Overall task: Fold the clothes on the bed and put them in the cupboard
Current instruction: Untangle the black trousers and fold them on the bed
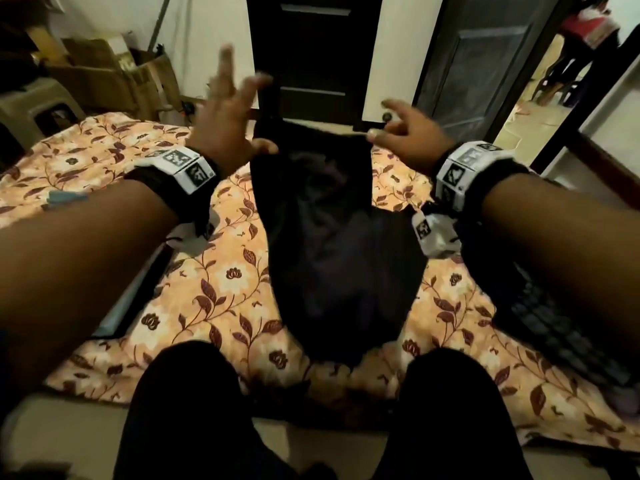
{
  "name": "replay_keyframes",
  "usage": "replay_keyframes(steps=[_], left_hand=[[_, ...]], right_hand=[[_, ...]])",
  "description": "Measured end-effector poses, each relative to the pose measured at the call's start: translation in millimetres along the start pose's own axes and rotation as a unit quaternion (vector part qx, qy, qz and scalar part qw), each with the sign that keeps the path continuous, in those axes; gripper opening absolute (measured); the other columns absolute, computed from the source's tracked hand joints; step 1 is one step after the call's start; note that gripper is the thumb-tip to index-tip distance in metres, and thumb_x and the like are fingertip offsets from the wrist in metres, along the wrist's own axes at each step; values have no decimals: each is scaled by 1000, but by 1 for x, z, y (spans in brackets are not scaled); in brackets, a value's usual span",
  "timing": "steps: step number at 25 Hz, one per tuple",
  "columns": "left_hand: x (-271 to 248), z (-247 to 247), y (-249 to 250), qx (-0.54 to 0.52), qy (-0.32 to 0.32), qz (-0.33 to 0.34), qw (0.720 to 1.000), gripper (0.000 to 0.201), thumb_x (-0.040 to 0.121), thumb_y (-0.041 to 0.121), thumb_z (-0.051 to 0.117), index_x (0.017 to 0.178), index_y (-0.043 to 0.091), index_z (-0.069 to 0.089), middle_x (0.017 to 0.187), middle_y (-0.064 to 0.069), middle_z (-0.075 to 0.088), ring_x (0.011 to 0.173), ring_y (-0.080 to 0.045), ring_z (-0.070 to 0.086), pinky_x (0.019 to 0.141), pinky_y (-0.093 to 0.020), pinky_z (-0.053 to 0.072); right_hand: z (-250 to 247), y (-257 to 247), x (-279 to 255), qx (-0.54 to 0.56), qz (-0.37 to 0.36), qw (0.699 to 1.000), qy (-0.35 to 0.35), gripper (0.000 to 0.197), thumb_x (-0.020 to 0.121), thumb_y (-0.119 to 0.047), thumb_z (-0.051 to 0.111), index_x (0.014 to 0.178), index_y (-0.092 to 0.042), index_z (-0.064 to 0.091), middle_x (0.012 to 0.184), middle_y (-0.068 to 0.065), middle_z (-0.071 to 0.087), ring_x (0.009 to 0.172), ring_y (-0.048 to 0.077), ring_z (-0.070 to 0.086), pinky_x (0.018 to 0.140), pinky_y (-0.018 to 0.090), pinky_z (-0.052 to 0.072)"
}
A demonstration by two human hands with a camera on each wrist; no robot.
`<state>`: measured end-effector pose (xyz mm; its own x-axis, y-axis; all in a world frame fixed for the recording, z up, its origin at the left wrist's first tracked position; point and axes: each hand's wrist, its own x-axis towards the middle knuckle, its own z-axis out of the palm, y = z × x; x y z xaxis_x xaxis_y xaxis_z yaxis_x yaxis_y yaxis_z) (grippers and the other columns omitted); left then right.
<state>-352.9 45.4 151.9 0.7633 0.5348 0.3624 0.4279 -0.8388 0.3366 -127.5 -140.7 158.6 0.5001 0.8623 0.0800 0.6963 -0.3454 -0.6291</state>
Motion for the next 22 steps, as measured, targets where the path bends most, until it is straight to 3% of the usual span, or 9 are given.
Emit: replay_keyframes(steps=[2, 6, 8, 10, 12, 14, 17, 19, 22], left_hand=[[20, 38, -21, -49, 92, -99, 990, 89, 81, 34, 74, 152, 19, 22, 157, -21, 19, 141, -41, 28, 110, -49, 36], [-77, 205, -30, -223, -197, -249, 922, 79, 69, 46, 72, 137, 14, 45, 130, -15, 58, 117, -32, 57, 94, -39, 48], [-112, 259, -31, -345, -249, -347, 836, 67, 72, 34, 74, 131, 17, 48, 107, -14, 66, 84, -28, 64, 70, -40, 55], [-120, 283, -25, -431, -244, -422, 759, 52, 84, 11, 71, 130, 13, 46, 85, -13, 63, 57, -22, 54, 50, -28, 43], [-116, 294, -17, -448, -232, -438, 744, 58, 79, 11, 74, 131, 12, 47, 87, -17, 63, 57, -23, 52, 53, -28, 40], [-99, 297, -9, -466, -240, -422, 740, 65, 76, 16, 76, 132, 17, 44, 99, -16, 63, 64, -24, 54, 57, -31, 42], [-75, 301, 9, -469, -264, -392, 746, 36, 90, 11, 68, 116, 25, 48, 106, -12, 60, 73, -19, 55, 63, -28, 43], [-64, 302, 22, -479, -252, -386, 747, 12, 91, 6, 64, 99, 13, 59, 89, -12, 64, 63, -10, 60, 56, -18, 44], [-62, 289, 36, -522, -187, -413, 722, 18, 96, 2, 53, 79, 4, 61, 75, -11, 64, 67, -19, 60, 50, -16, 46]], right_hand=[[7, 26, 38, 15, 21, 993, 115, 46, 88, -42, 62, 129, -22, 54, 121, 8, 61, 109, 23, 59, 93, 36, 49], [119, 118, 2, -70, 87, 986, -121, 29, 86, -34, 67, 99, -8, 69, 101, 13, 69, 98, 28, 64, 86, 38, 51], [165, 165, -16, -118, 133, 963, -201, 56, 84, -40, 68, 129, -9, 55, 133, 15, 55, 124, 29, 51, 100, 40, 43], [188, 198, -18, -190, 177, 940, -220, 91, 82, -45, 69, 152, -22, 17, 159, 7, 15, 145, 27, 20, 115, 48, 23], [194, 212, -12, -212, 218, 931, -202, 104, 79, -47, 69, 153, -29, -2, 161, 2, 0, 147, 27, 6, 114, 54, 13], [196, 224, 2, -194, 264, 926, -189, 109, 73, -50, 69, 153, -27, -1, 159, 6, 15, 146, 30, 13, 114, 57, 10], [192, 225, 12, -181, 250, 927, -212, 66, 65, -47, 59, 126, -27, 47, 121, 8, 58, 125, 28, 49, 113, 59, 17], [187, 213, 11, -182, 205, 937, -217, 32, 86, -32, 57, 116, -22, 58, 115, 5, 62, 118, 23, 54, 111, 41, 26], [179, 179, -3, 66, 140, 973, -172, 31, 93, -17, 58, 123, -13, 52, 122, 6, 60, 116, 23, 55, 91, 22, 41]])
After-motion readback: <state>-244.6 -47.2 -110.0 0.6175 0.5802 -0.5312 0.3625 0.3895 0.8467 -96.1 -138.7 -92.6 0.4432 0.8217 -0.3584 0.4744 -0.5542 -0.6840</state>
